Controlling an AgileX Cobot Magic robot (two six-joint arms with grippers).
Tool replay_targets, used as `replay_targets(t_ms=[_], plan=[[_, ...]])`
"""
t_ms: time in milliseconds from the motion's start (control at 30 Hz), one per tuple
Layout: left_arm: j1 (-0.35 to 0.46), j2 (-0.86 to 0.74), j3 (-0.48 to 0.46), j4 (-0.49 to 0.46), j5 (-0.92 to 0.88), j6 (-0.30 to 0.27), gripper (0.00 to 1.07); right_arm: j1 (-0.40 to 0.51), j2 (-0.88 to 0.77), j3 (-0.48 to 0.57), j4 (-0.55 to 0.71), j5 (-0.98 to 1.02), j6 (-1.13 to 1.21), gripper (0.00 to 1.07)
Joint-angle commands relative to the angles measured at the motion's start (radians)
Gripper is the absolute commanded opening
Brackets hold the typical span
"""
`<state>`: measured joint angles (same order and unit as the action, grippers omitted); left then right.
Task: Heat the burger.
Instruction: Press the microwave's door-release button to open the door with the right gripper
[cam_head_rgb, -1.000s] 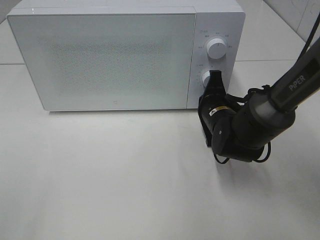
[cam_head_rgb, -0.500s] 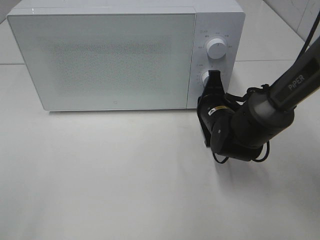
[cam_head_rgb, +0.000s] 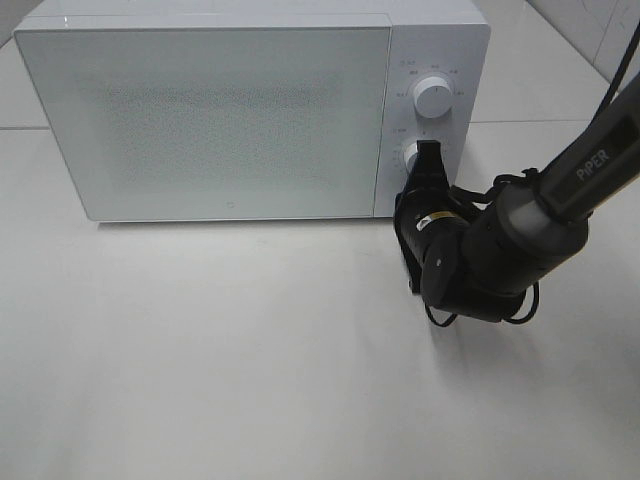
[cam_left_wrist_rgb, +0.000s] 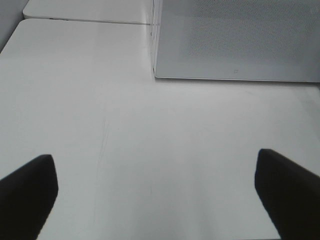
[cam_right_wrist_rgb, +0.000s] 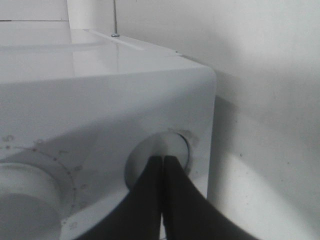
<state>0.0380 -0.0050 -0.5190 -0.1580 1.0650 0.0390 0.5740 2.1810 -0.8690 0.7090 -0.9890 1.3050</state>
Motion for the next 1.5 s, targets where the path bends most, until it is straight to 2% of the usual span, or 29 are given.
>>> replay_targets(t_ms=[33, 467, 833, 1067, 1500], plan=[[0.000, -0.019, 0.004, -0.006, 0.001, -0.007, 1.00, -0.003, 0.006, -0.030, -0.045, -0.008, -0.009, 0.00], [0.000, -0.019, 0.004, -0.006, 0.001, -0.007, 1.00, -0.003, 0.028, -0.043, -0.068, 0.041, 0.008, 0.00], [0.000, -0.019, 0.004, -0.006, 0.001, -0.007, 1.00, -0.003, 0.045, -0.086, -0.136, 0.040, 0.021, 0.00], [0.000, -0.019, 0.004, -0.006, 0.001, -0.007, 1.00, -0.030, 0.045, -0.118, -0.187, 0.039, 0.017, 0.00], [0.000, -0.019, 0.004, -0.006, 0.001, -0.007, 1.00, -0.050, 0.076, -0.156, -0.207, 0.031, 0.032, 0.00]])
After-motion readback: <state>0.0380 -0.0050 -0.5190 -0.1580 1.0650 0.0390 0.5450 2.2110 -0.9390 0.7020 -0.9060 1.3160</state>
